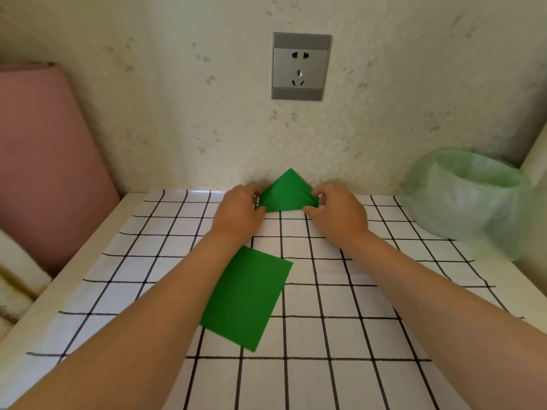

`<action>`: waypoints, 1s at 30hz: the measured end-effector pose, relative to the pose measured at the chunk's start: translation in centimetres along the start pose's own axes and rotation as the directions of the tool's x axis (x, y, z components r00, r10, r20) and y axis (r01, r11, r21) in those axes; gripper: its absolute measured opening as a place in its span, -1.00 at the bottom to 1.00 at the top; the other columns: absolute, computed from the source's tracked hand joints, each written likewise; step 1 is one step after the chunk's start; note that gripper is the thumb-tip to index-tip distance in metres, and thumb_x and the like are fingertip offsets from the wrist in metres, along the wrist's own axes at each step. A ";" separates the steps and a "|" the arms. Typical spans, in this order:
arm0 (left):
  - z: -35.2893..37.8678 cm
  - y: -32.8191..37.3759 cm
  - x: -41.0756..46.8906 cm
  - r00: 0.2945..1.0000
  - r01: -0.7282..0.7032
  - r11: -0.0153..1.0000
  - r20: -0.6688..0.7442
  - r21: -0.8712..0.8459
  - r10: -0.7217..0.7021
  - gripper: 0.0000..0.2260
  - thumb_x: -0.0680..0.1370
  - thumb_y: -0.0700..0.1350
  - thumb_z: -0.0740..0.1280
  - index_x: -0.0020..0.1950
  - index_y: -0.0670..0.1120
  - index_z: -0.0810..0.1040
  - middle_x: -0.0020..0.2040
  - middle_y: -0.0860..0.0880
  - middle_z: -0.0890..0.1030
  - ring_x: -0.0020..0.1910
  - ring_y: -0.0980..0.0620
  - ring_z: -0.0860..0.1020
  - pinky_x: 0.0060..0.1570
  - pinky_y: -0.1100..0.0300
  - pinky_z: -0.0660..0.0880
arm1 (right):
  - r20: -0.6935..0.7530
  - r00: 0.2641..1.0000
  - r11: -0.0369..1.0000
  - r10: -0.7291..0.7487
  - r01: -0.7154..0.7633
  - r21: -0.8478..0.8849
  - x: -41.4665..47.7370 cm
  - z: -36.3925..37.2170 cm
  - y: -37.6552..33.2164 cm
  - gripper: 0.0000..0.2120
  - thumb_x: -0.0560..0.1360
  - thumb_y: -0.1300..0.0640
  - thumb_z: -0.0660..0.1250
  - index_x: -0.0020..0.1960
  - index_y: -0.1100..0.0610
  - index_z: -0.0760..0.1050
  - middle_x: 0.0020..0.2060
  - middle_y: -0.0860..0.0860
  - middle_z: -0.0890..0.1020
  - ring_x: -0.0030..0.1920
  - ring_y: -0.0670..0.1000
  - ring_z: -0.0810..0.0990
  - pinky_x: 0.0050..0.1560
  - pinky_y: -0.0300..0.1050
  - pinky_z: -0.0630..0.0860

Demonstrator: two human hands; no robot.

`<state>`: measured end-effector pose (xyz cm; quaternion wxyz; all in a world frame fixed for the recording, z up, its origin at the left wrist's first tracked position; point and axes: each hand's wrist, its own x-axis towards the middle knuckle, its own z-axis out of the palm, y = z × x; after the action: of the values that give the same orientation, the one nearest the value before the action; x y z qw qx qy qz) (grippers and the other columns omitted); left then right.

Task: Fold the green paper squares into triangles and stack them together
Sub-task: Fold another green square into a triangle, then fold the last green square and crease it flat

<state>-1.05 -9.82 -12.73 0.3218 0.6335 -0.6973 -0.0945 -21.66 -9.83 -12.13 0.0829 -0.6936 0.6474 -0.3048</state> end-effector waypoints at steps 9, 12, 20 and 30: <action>-5.1 1.1 -3.5 0.993 0.011 1.000 0.115 -0.008 -0.010 -0.62 0.55 -0.09 0.36 0.36 -0.09 0.43 0.21 -0.06 0.51 0.12 0.02 0.50 0.12 0.20 0.42 | 0.171 0.965 0.979 -0.200 0.192 0.063 -3.9 -3.4 -3.5 -0.70 0.53 0.07 0.38 0.25 0.04 0.53 0.07 -0.02 0.56 0.03 -0.02 0.55 0.07 -0.03 0.52; -7.1 1.4 -6.0 0.988 -0.046 0.999 0.146 0.005 0.045 -0.65 0.55 -0.10 0.35 0.33 -0.07 0.46 0.17 -0.03 0.53 0.09 0.05 0.49 0.11 0.23 0.41 | 0.293 0.919 0.965 -0.263 0.245 0.096 -6.1 -4.2 -5.4 -0.72 0.51 0.04 0.40 0.22 -0.01 0.56 0.05 -0.07 0.58 -0.02 -0.08 0.52 0.08 -0.07 0.51; -10.3 0.3 -14.2 0.911 -0.064 0.993 0.413 0.104 0.016 -0.55 0.59 0.10 0.26 0.45 0.04 0.34 0.39 0.02 0.38 0.39 0.02 0.31 0.34 0.07 0.32 | 0.621 0.723 0.947 -0.303 0.301 0.111 -13.6 -4.4 -8.5 -0.39 0.52 -0.15 0.34 0.52 -0.04 0.28 0.46 -0.08 0.34 0.43 0.00 0.33 0.43 -0.03 0.30; -11.4 -2.5 -18.8 0.891 -0.155 0.955 0.453 0.255 0.023 -0.34 0.55 0.31 0.19 0.58 0.11 0.09 0.60 0.08 0.00 0.57 0.08 -0.07 0.52 0.09 -0.07 | 0.537 0.775 0.904 -0.333 0.424 -0.052 -17.5 -2.2 -9.4 -0.40 0.55 -0.23 0.25 0.53 -0.11 0.22 0.56 -0.06 0.21 0.54 0.02 0.14 0.52 0.07 0.05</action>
<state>7.34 10.64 -11.46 0.0634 0.6015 -0.7872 -0.1209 -14.43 8.76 -11.11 0.1305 -0.8700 0.4715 -0.0618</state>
